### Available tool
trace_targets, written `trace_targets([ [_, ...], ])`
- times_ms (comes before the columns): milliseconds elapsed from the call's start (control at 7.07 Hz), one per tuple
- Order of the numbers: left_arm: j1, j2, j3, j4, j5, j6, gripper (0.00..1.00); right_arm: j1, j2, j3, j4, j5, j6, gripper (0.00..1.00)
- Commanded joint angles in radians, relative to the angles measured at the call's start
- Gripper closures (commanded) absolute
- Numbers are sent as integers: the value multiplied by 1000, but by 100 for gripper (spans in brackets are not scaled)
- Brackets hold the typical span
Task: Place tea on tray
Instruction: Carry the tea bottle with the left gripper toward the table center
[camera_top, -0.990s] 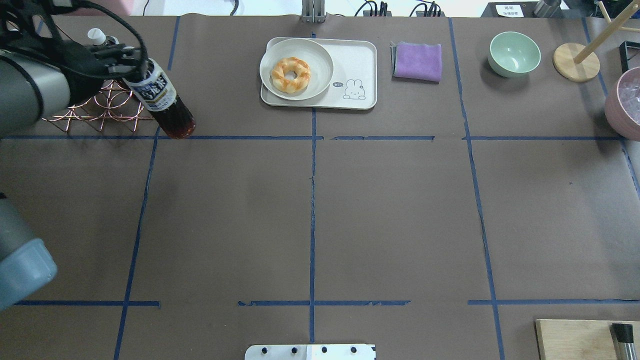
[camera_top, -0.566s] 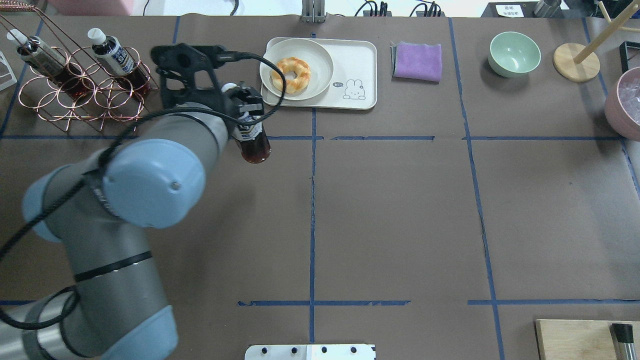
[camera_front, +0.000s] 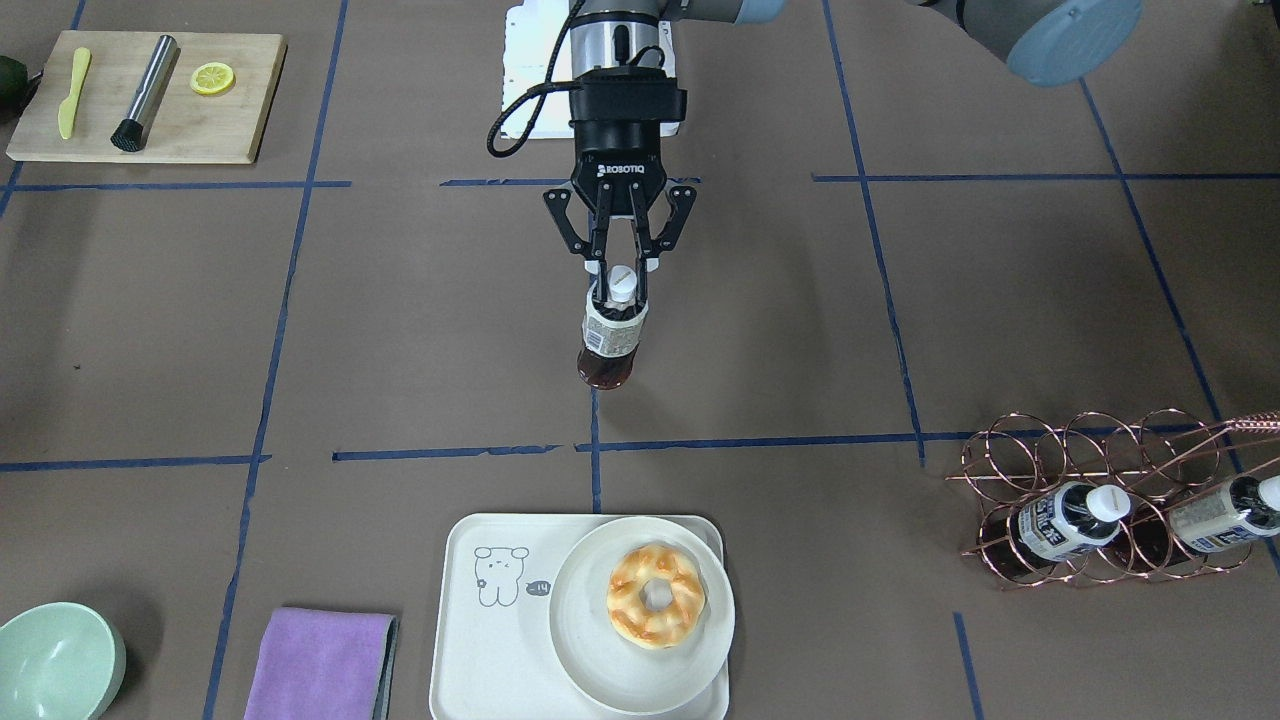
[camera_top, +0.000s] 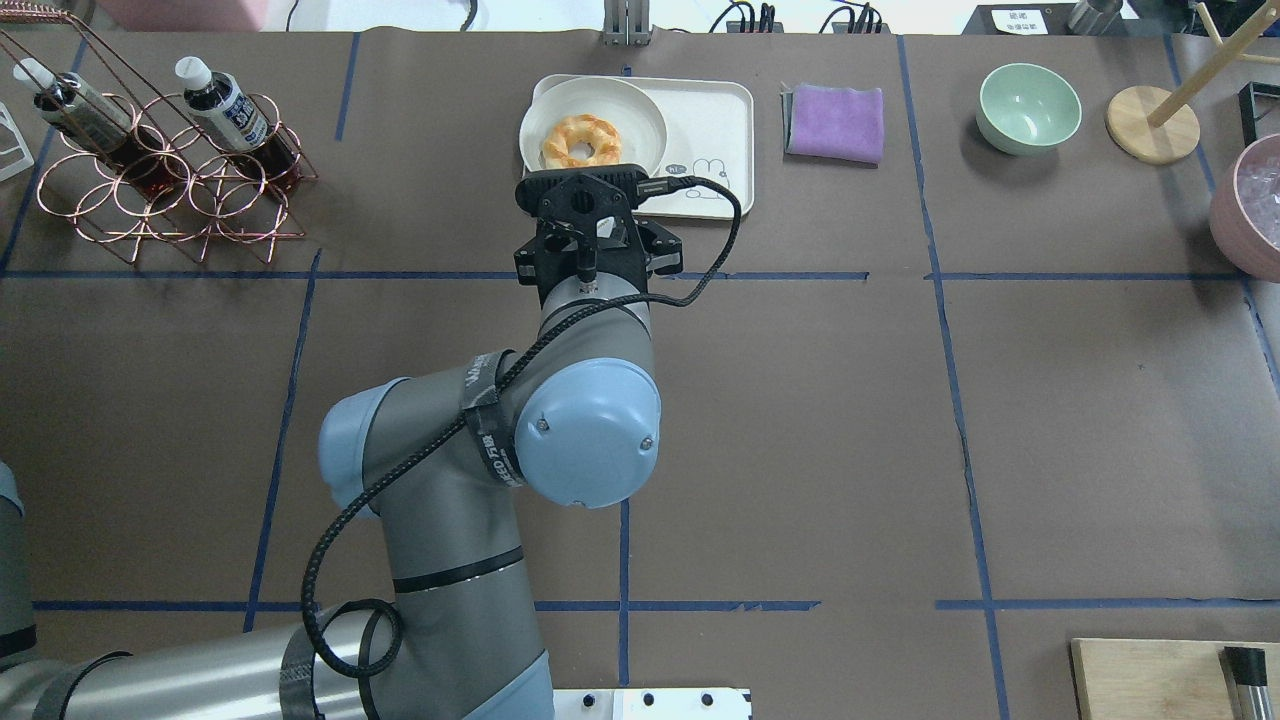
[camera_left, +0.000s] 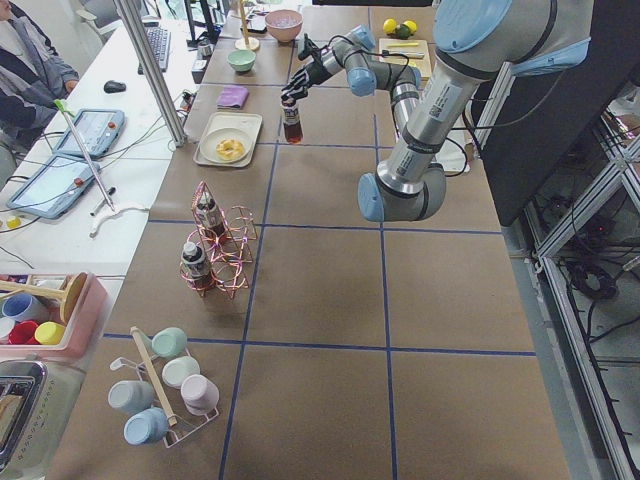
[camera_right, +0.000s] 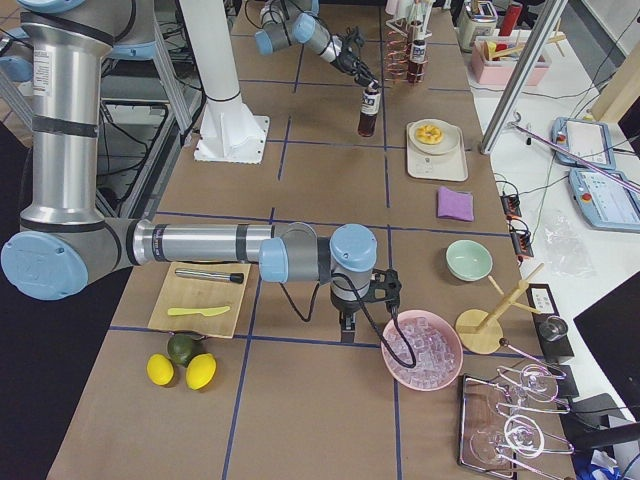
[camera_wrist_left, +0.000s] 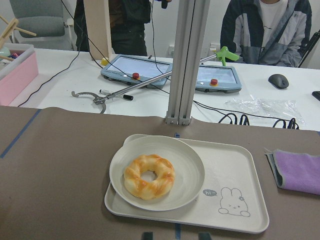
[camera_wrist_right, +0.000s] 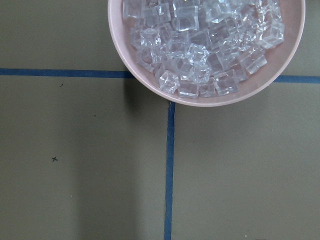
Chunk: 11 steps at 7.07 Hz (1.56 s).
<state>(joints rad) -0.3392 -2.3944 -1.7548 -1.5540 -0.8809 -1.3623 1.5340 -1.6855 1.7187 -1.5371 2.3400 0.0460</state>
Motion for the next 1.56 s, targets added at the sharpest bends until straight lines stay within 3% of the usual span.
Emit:
trace_targets([
  [0,29,0,31,-1,36,-3,93,0,0,-1,0,-1,0,0],
  [283,32,4,41,-4,36,-3,91,0,0,-1,0,1,0,0],
  [566,34,4,44,-6,36,-3,77,0,0,-1,0,-1,0,0],
  [707,34,4,44,-9,36,-1,49,0,0,-1,0,-1,0,0],
  [848,32,6,43,-11,36,2,16,0,0,-1,0,1,0,0],
  [990,32,6,35,-12,36,5,0,0,1,-1,0,1,0,0],
  [1131,31,9,3,-12,31,12,0,0,1,-1,0,1,0,0],
  [1414,19,91,-209,2,-30,93,0,0,7,-2,0,-1,5,0],
])
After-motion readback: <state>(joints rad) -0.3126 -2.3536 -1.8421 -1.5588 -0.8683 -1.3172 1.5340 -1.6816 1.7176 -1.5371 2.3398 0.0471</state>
